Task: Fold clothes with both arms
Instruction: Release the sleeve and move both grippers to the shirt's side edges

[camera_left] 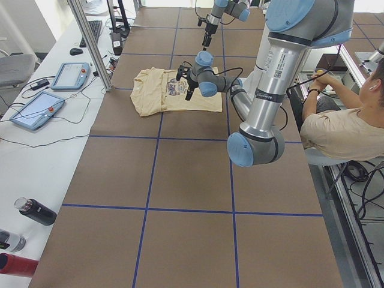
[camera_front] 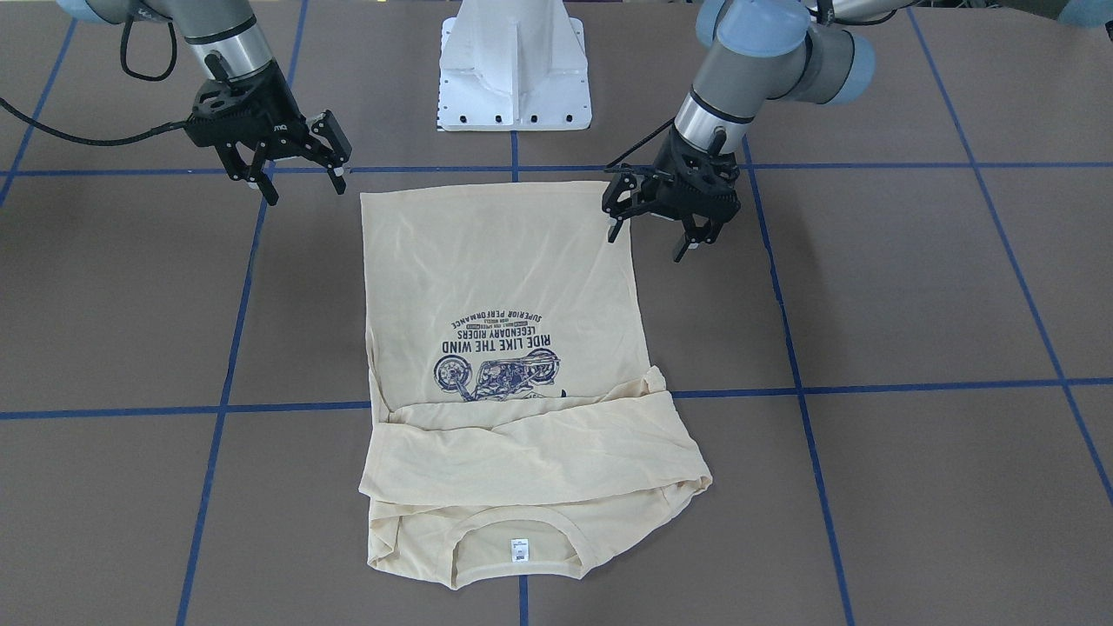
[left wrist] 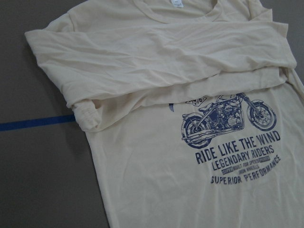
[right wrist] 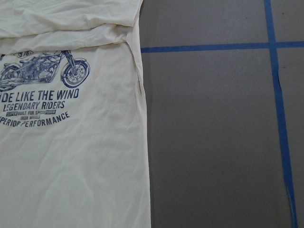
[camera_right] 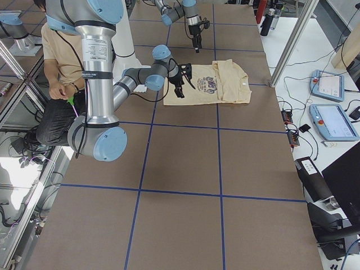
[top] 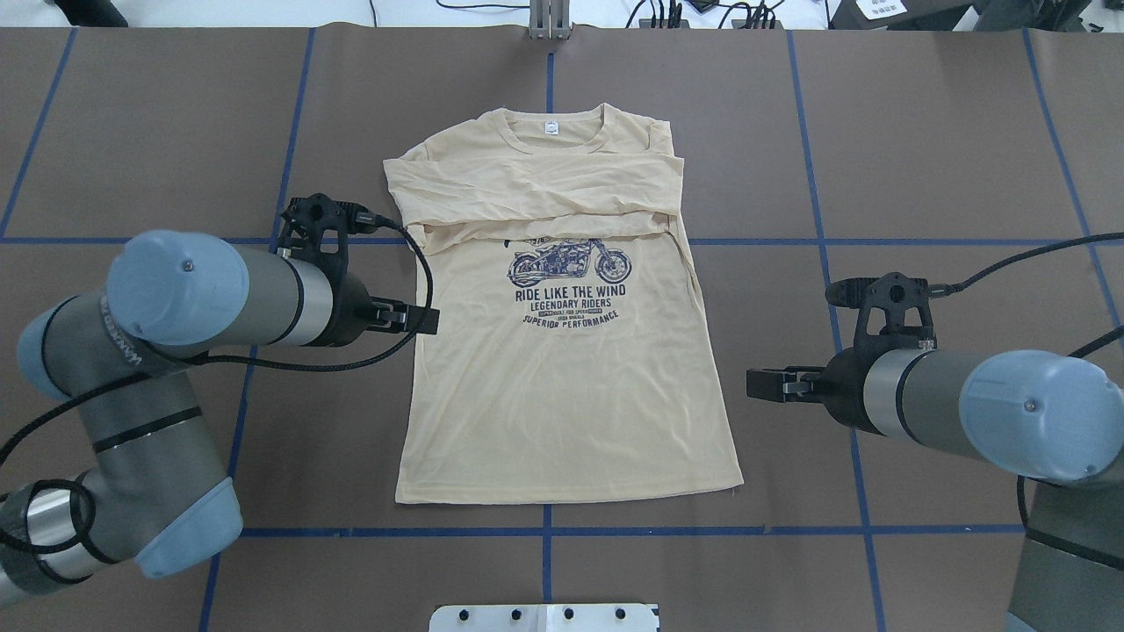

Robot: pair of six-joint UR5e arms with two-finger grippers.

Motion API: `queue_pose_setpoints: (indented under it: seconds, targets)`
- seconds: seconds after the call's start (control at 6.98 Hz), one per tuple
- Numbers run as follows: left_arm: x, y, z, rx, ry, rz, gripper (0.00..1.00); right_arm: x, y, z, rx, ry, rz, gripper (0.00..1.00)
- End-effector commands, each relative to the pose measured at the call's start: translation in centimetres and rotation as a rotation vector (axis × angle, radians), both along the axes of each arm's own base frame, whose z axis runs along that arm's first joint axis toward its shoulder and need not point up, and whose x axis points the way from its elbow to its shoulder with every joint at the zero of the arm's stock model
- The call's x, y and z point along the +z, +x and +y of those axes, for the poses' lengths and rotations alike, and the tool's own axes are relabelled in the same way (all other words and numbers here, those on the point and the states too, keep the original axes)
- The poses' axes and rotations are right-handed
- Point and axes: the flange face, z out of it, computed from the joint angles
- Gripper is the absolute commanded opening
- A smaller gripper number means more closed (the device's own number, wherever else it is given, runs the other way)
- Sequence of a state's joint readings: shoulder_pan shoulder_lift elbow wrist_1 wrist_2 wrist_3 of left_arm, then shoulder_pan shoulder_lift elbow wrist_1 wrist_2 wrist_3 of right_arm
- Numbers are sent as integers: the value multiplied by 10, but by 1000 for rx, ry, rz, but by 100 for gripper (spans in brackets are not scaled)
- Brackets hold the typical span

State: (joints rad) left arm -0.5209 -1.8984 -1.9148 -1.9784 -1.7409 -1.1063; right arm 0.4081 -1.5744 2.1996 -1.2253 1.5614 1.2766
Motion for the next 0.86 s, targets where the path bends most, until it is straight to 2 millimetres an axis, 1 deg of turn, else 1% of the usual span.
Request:
queue_pose_setpoints:
  seconds: [0.0,0.14,0.29,0.43,0.72]
  targets:
    - [25,26,54,-6,-102,4,100,5,-3,5,-2,-2,12,100]
    - [32,40,77,5,-142,1,99,5,-4,6,-4,-2,12,100]
    - [39,49,93,-12,-177,-3,93,6,-4,6,-3,-2,14,100]
    - [44,57,109,-10,-213,-5,83,6,-4,5,-1,-2,14,100]
    - [44,68,128,5,-245,2,67,7,-4,5,-2,-1,16,100]
